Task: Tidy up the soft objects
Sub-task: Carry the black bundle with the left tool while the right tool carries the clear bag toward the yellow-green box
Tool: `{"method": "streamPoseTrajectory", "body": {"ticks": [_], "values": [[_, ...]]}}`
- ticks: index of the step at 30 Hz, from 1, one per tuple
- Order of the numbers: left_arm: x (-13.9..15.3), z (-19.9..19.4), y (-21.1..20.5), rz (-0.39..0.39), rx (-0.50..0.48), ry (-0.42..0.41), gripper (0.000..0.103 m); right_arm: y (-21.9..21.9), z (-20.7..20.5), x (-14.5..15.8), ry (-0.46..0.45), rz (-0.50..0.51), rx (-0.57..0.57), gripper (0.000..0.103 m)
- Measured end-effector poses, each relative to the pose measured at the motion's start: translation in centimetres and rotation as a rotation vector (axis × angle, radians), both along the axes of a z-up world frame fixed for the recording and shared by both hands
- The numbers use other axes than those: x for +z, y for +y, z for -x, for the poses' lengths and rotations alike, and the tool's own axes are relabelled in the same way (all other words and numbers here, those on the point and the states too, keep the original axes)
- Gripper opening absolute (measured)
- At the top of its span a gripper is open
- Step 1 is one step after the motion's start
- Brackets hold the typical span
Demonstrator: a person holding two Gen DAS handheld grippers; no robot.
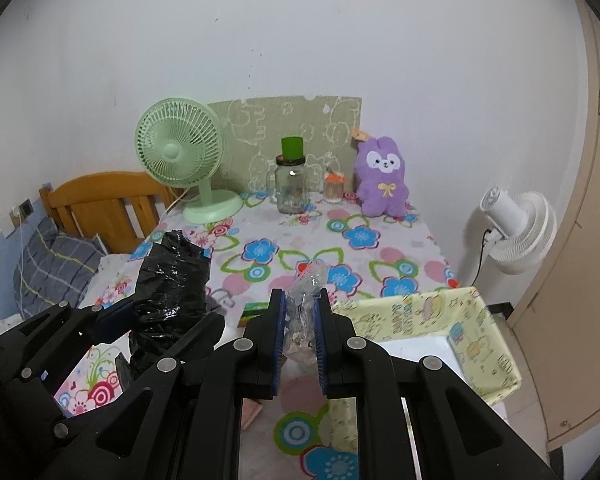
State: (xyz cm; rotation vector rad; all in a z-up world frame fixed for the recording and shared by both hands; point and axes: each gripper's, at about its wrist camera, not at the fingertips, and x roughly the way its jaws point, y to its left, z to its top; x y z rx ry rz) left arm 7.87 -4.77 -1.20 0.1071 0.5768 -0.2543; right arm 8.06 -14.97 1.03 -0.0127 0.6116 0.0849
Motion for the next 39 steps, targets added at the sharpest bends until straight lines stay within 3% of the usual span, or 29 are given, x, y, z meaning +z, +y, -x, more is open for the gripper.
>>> {"method": "streamPoseTrajectory", "body": {"ticks": [8, 22, 39], "values": [[0.7, -0.4, -2.3, 0.009, -0.044, -0.017, 0.044, -2.2, -0.1, 1.3, -0.043, 0.033, -0.033, 0.016], [0.2, -1.8, -7.3, 0.011, -0.128, -0.004, 0.044, -7.2, -1.1, 1.1, -0.023, 0.043, -0.102, 0.016], [-3.3, -4.7, -14.2, 0.001, -0.227, 0.085, 0.045, -13.9, -3.3, -2.5, 0.052, 0.028, -0.210, 0.016]]}}
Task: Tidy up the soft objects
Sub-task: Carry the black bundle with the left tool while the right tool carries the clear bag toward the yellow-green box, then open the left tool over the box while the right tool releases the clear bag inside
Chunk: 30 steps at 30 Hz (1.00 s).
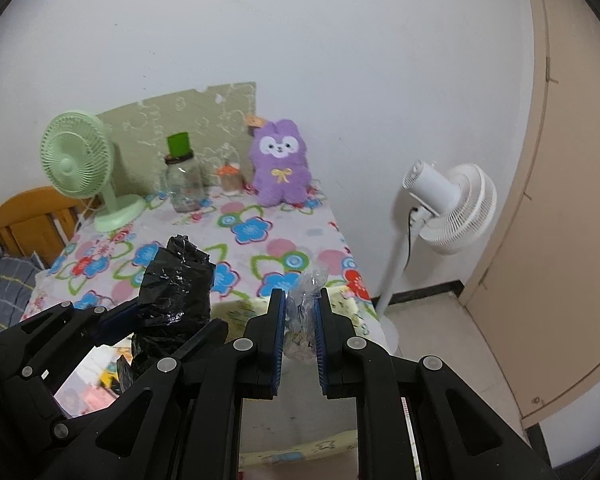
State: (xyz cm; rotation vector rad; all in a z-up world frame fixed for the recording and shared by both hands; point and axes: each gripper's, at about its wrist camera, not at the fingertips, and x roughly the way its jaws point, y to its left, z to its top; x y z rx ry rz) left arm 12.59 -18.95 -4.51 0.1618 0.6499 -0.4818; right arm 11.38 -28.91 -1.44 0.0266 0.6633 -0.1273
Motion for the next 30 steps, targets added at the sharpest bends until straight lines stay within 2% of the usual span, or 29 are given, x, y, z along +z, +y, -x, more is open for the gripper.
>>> {"method": "streamPoseTrajectory", "body": {"ticks": [11, 17, 19, 21, 24, 26, 28, 30], "values": [[-3.1, -3.0, -2.7, -0.045, -0.012, 0.081, 0.050, -2.8, -3.0, -3.3, 0.061, -0.043, -0.040, 0.016], [-4.5, -3.9, -3.0, -0.074, -0.014, 0.139, 0.065, -3.0, -4.0, -4.7, 0.074, -0.061, -0.038, 0.017], [-4.4, -3.6, -3.0, -0.074, -0.023, 0.133, 0.077, -3.1, -4.1, -4.9, 0.073, -0.071, -0.034, 0.019], [-4.2, -3.1, -2.9, -0.078, -0.029, 0.109, 0.084, -3.1, -4.1, -5.0, 0.078, -0.071, -0.032, 0.020], [-4.0, -2.5, -2.8, -0.078, -0.032, 0.098, 0.090, -2.8, -3.8, -4.8, 0.086, -0.056, -0.030, 0.037], [-3.7, -2.1, -2.5, -0.075, -0.031, 0.090, 0.092, -2.6, -3.2, -4.5, 0.067, -0.048, -0.027, 0.065], [-3.4, -1.7, -2.3, -0.074, -0.030, 0.077, 0.095, -2.4, -2.5, -4.1, 0.046, -0.037, -0.023, 0.072], [-3.0, -1.2, -1.9, -0.072, -0.023, 0.061, 0.099, -2.0, -1.9, -3.6, 0.034, -0.022, -0.017, 0.073]]}}
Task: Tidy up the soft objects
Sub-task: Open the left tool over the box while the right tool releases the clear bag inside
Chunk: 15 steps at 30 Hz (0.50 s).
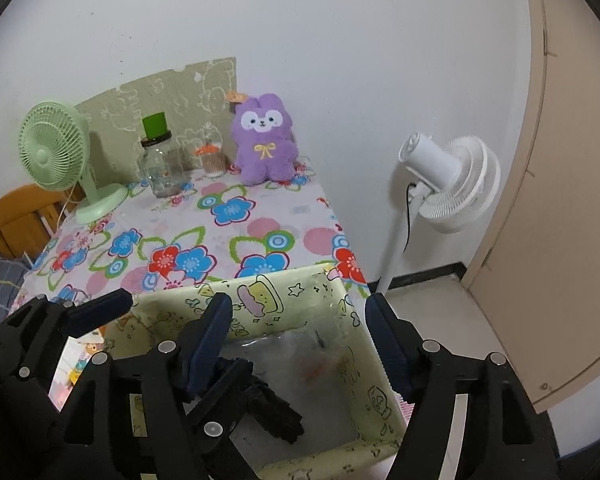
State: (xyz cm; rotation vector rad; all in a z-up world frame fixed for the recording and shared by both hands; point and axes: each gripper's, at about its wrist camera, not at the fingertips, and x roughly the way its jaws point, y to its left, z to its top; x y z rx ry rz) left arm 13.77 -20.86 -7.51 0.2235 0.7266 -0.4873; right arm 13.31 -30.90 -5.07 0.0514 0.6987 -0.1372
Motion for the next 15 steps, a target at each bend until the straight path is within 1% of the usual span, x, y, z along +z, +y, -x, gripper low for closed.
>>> {"method": "streamPoseTrajectory", "body": {"ticks": [2, 5, 11, 15], "values": [[0.4, 0.6, 0.4, 0.009, -0.001, -0.010, 0.099, 0.3, 0.6, 0.4, -0.010, 0.006, 0.003, 0.081], [0.9, 1.2, 1.0, 0.014, 0.009, -0.022, 0.099, 0.7, 1.5, 1.1, -0.035, 0.015, -0.001, 0.088], [1.7, 2.7, 2.2, 0.021, 0.010, -0.046, 0.099, 1.8, 3.3, 2.0, -0.065, 0.021, -0.001, 0.092], [2.0, 3.6, 3.1, 0.022, 0.022, -0.063, 0.099, 2.4, 4.4, 2.4, -0.076, 0.018, 0.004, 0.092]]}}
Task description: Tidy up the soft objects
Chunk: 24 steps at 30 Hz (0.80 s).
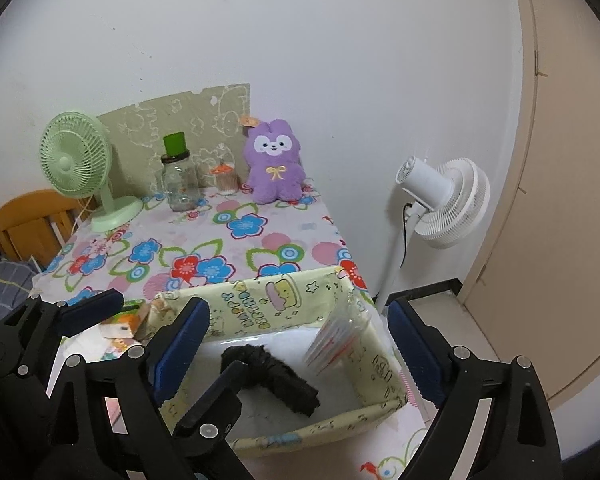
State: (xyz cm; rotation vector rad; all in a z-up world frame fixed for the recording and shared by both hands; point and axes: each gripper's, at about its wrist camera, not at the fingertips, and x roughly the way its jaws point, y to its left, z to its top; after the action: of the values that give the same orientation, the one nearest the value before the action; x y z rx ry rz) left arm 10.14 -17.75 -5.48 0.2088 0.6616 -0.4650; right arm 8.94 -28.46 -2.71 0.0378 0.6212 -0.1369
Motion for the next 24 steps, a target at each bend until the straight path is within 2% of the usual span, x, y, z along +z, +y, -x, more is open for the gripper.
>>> {"method": "streamPoseTrajectory", "body": {"ticks": [13, 24], "values": [[0.1, 2.2, 2.8, -0.004, -0.009, 0.018, 0.099, 2.8, 2.7, 0.4, -0.015, 0.005, 0.047, 0.093], [-0.9, 3.8, 5.8, -0.008, 0.030, 0.012, 0.099, 5.7, 4.0, -0.2, -0.042, 0.040, 0.078, 0.096]]}}
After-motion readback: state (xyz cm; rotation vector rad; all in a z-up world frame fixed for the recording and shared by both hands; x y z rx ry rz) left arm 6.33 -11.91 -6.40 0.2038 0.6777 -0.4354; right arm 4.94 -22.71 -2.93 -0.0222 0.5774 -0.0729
